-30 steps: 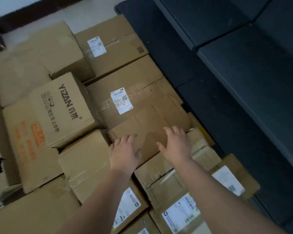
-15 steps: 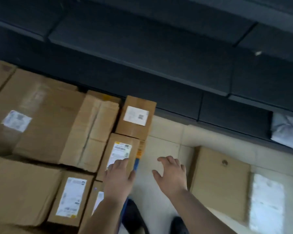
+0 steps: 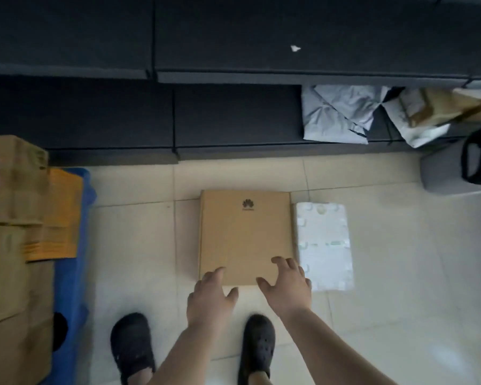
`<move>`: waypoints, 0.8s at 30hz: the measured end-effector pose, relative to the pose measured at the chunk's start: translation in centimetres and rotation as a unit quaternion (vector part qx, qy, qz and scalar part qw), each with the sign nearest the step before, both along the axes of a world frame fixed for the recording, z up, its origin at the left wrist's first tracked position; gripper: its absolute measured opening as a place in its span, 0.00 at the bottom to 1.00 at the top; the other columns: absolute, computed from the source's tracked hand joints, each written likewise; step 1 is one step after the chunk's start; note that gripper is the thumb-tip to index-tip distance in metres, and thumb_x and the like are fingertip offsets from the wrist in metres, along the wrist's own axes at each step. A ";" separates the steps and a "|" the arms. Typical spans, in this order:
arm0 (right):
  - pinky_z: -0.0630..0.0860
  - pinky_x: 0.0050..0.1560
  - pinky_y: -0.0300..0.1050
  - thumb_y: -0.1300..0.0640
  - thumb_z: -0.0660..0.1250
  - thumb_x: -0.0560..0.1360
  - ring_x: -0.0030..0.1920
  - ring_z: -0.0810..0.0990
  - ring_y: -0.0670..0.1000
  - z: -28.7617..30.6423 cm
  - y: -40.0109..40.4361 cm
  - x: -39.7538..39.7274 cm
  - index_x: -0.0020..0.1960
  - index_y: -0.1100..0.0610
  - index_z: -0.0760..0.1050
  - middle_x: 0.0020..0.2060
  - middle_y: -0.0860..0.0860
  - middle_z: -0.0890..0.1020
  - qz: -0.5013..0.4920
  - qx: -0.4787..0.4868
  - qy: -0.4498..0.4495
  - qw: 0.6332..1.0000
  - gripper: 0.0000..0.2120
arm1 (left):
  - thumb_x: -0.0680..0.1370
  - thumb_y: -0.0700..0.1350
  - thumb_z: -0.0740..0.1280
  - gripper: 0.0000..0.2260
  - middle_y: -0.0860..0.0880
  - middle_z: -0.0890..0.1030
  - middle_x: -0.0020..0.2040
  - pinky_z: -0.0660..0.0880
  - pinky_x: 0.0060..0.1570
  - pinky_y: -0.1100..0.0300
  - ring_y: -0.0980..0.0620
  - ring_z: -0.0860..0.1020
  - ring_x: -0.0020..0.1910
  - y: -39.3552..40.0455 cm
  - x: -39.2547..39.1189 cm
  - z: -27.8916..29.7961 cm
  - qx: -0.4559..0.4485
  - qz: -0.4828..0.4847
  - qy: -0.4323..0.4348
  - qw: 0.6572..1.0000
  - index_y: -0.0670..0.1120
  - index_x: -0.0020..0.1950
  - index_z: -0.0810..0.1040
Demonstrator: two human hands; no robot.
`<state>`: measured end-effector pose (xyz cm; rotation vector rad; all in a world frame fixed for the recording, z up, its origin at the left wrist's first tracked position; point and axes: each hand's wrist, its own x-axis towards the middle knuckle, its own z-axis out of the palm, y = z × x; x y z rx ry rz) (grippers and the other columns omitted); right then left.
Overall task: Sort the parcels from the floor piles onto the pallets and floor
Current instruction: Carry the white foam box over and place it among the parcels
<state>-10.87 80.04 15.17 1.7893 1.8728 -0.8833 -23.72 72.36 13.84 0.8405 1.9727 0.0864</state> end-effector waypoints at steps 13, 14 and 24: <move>0.67 0.65 0.49 0.42 0.70 0.71 0.69 0.67 0.53 -18.6 6.1 26.4 0.74 0.54 0.58 0.71 0.50 0.64 -0.276 -0.019 0.004 0.961 0.38 | 0.76 0.52 0.66 0.31 0.47 0.66 0.73 0.69 0.60 0.57 0.46 0.69 0.68 10.6 23.0 -19.7 -0.072 0.032 -0.124 0.989 0.47 0.76 0.58; 0.67 0.65 0.50 0.42 0.70 0.71 0.69 0.66 0.53 -20.7 6.4 27.3 0.74 0.54 0.57 0.71 0.50 0.63 -0.282 -0.019 0.009 0.959 0.39 | 0.76 0.52 0.67 0.31 0.47 0.66 0.72 0.69 0.59 0.58 0.46 0.69 0.67 11.2 23.8 -21.6 -0.075 0.038 -0.121 0.989 0.46 0.75 0.58; 0.64 0.70 0.55 0.38 0.77 0.60 0.72 0.59 0.59 -36.1 11.0 33.2 0.77 0.57 0.42 0.72 0.56 0.61 -0.371 -0.028 0.021 0.928 0.61 | 0.69 0.35 0.72 0.20 0.46 0.80 0.55 0.77 0.54 0.49 0.46 0.79 0.50 13.5 28.8 -35.4 0.027 0.189 -0.137 0.972 0.46 0.59 0.72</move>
